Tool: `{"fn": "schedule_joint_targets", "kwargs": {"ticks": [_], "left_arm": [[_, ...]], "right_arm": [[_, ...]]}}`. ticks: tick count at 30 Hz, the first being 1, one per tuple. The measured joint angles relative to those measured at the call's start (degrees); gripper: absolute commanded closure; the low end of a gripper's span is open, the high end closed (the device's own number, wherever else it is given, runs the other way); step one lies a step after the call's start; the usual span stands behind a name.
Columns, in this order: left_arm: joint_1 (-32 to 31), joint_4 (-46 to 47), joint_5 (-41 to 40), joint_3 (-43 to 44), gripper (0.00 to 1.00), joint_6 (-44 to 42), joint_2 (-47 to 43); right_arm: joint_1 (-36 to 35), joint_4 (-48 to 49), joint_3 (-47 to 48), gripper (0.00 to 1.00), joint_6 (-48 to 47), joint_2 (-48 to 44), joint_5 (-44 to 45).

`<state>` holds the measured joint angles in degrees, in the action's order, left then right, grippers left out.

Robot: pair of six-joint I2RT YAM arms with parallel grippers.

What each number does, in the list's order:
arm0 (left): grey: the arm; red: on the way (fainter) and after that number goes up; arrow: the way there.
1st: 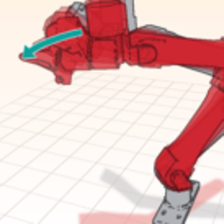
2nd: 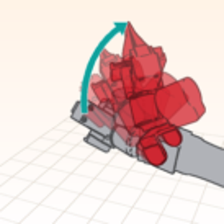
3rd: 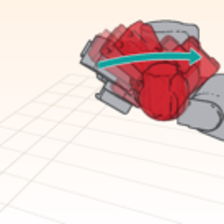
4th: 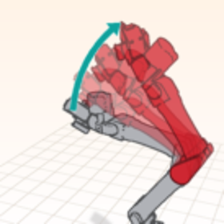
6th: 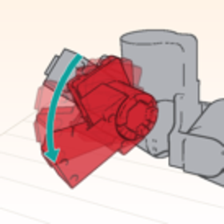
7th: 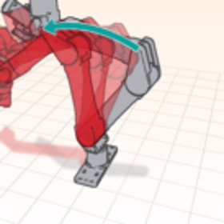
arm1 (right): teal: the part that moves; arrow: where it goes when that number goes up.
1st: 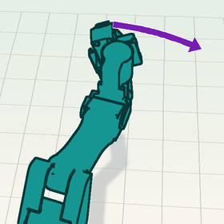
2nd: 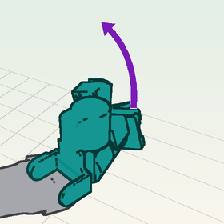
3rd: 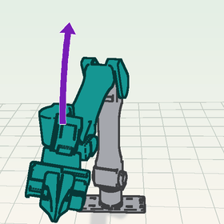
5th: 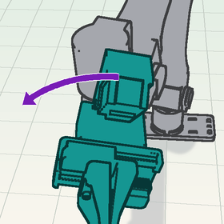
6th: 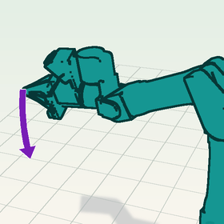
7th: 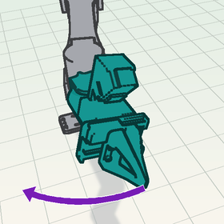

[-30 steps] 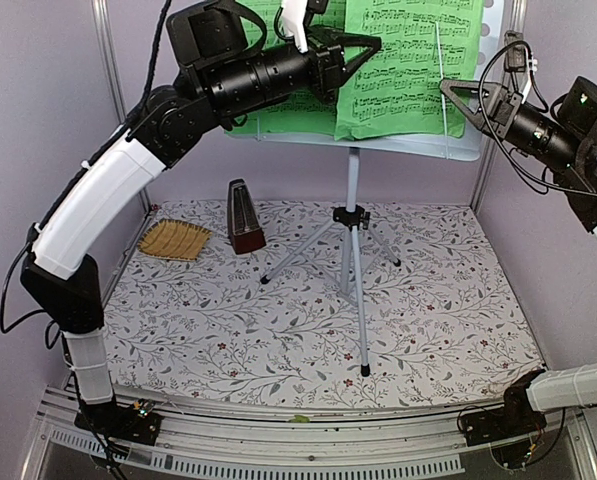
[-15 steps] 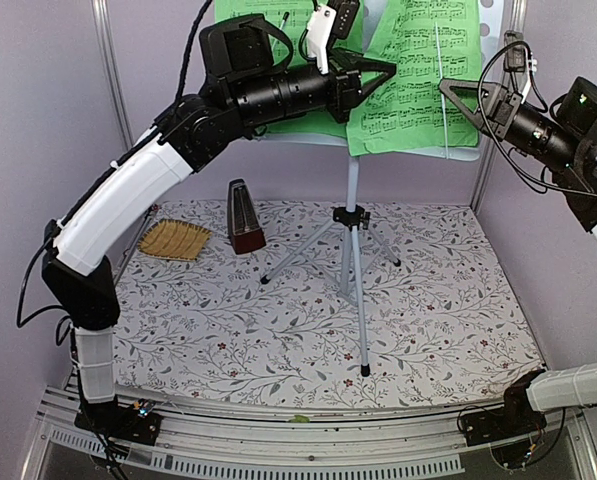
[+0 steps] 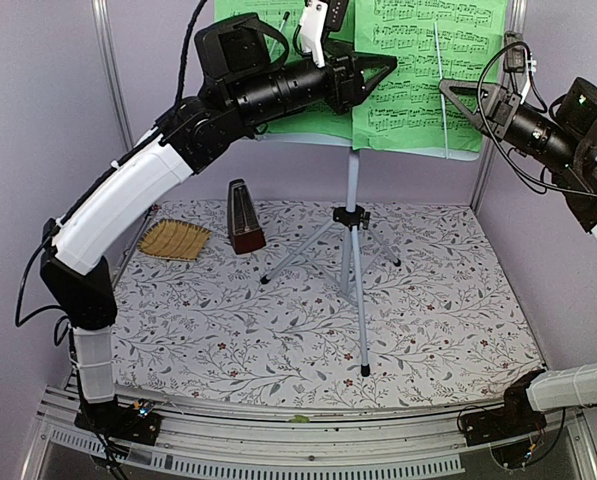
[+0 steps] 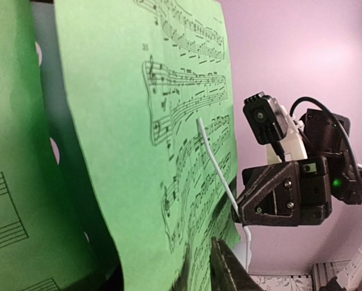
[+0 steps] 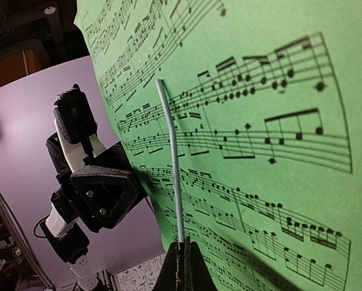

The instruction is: Set up the instrument practice props

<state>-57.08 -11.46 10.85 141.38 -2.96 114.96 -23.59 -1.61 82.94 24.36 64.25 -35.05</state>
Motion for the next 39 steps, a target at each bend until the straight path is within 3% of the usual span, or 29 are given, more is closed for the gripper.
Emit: {"fn": "schedule_joint_targets", "kwargs": {"ticks": [5, 11, 39], "left_arm": [[0.04, 0.85, -2.91, -3.39, 0.53, 0.70, -2.16], [0.04, 2.93, -4.52, -7.58, 0.49, 1.09, -6.21], [0.04, 7.96, -8.81, -25.11, 0.68, 3.69, -14.12]], "right_arm": [[0.00, 0.04, -0.04, 1.00, 0.04, 0.00, 0.48], [-0.02, 0.09, -0.09, 1.00, 0.07, -0.02, 0.96], [-0.02, 0.83, -0.52, 1.00, 0.17, -0.02, 1.05]]}}
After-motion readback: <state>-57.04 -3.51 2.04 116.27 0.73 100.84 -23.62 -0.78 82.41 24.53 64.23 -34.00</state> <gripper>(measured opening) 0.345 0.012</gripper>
